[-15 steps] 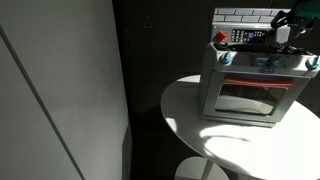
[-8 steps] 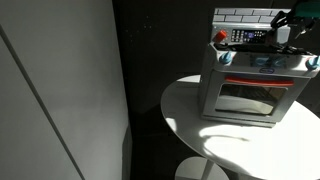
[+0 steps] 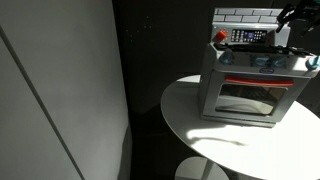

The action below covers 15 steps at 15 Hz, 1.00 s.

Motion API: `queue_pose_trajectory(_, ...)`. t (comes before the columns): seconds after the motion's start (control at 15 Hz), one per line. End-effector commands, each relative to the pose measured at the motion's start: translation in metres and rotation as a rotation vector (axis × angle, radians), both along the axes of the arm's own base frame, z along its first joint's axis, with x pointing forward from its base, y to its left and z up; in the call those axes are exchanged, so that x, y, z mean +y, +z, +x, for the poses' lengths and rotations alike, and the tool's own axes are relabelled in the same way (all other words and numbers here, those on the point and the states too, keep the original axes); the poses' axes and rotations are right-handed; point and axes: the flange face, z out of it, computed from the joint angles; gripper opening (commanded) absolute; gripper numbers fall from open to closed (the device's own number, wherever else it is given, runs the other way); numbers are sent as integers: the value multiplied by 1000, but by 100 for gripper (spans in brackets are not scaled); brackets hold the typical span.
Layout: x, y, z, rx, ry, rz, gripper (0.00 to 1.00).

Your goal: Push the top right orange button

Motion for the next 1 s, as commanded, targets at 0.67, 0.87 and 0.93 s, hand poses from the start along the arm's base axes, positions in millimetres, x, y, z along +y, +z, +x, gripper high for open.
queue_pose_trajectory(0.67,-14,84,-108,255,206,67,100)
queue_pose_trajectory(0.87,-15,99,-135,300,232,71,100)
queue_pose_trajectory(0.93,-16,103,-145,314,234,76,100)
